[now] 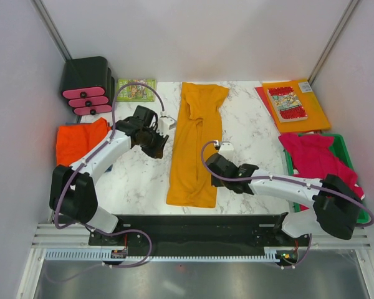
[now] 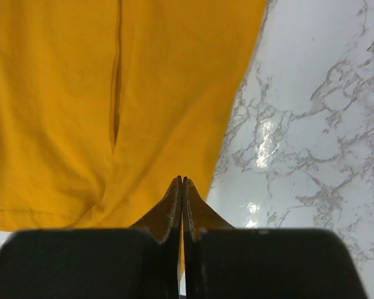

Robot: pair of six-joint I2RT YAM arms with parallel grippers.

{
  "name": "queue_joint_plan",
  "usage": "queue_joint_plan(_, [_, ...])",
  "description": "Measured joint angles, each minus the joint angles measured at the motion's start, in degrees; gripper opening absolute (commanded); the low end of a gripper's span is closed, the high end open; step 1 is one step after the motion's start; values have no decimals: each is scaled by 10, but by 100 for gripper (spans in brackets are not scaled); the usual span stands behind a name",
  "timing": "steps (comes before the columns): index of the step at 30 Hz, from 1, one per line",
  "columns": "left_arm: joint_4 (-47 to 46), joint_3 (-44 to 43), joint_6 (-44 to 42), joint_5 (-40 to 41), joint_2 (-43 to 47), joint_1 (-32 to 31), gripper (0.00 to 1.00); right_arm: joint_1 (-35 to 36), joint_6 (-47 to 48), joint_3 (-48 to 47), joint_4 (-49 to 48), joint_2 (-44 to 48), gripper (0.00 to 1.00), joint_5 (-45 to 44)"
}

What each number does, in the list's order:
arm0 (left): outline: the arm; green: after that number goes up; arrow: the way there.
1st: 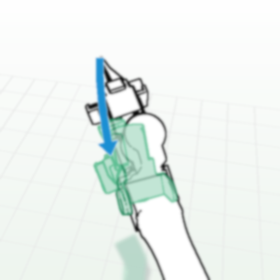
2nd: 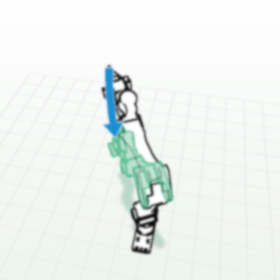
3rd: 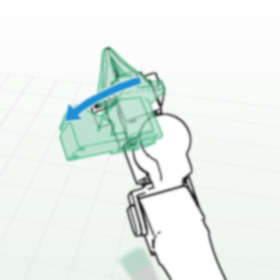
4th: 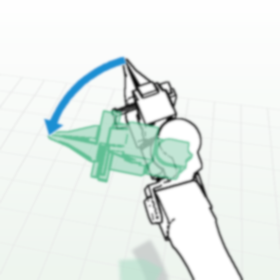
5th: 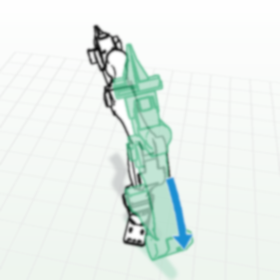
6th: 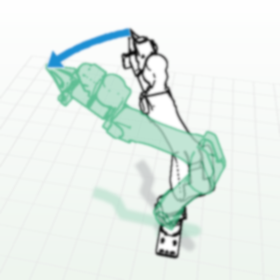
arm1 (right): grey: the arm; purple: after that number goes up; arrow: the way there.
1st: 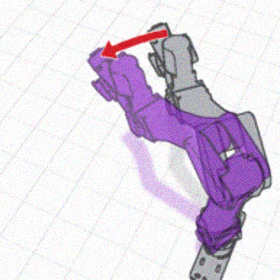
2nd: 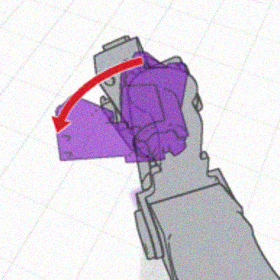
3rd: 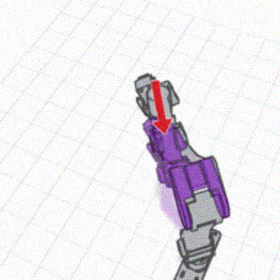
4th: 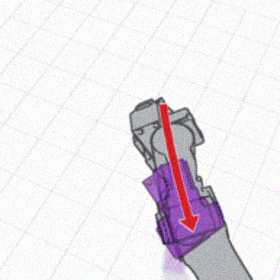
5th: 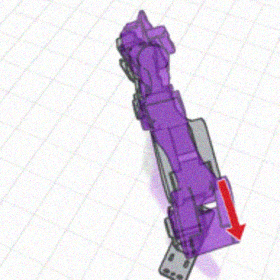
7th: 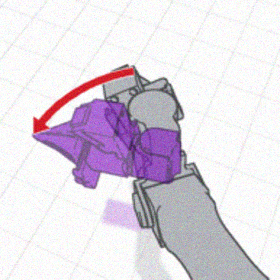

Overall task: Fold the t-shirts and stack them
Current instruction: Rotate the tshirt 90 degrees, then grab the bottom of the folded rectangular tshirt with both arms

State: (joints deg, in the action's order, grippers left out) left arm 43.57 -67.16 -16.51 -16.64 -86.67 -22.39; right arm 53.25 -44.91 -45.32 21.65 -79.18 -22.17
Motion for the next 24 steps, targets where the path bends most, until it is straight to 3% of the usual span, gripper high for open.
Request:
queue_joint_plan(12, [-15, 31, 4, 0, 27, 22, 24, 99, -93, 11, -31, -41, 0, -45])
queue_joint_plan(24, [-20, 31, 5, 1, 24, 24, 24, 110, -183, 64, -17, -41, 1, -47])
